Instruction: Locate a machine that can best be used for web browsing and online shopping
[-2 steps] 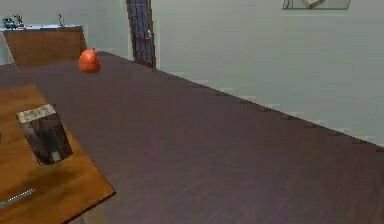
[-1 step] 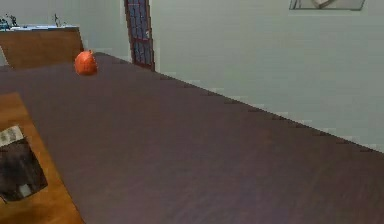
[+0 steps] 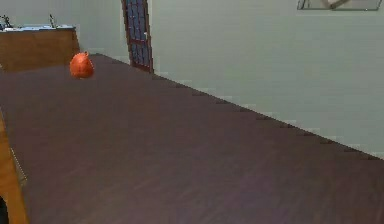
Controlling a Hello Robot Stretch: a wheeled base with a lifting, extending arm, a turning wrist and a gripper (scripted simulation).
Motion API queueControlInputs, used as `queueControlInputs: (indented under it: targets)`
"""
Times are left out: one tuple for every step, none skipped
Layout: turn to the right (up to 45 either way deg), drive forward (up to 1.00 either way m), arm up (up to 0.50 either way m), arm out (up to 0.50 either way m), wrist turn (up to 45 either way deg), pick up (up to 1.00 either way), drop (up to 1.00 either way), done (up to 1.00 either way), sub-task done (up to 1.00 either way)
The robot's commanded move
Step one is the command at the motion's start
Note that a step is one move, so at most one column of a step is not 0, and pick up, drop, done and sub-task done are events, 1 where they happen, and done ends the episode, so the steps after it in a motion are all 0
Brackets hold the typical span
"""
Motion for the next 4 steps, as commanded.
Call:
queueControlInputs:
  targets:
    - [45.0, 0.00, 0.00, 0.00, 0.0, 0.00, 0.00, 0.00, 0.00]
    - [45.0, 0.00, 0.00, 0.00, 0.0, 0.00, 0.00, 0.00, 0.00]
    - [0.0, 0.25, 0.00, 0.00, 0.0, 0.00, 0.00, 0.00, 0.00]
    - [-45.0, 0.00, 0.00, 0.00, 0.0, 0.00, 0.00, 0.00, 0.00]
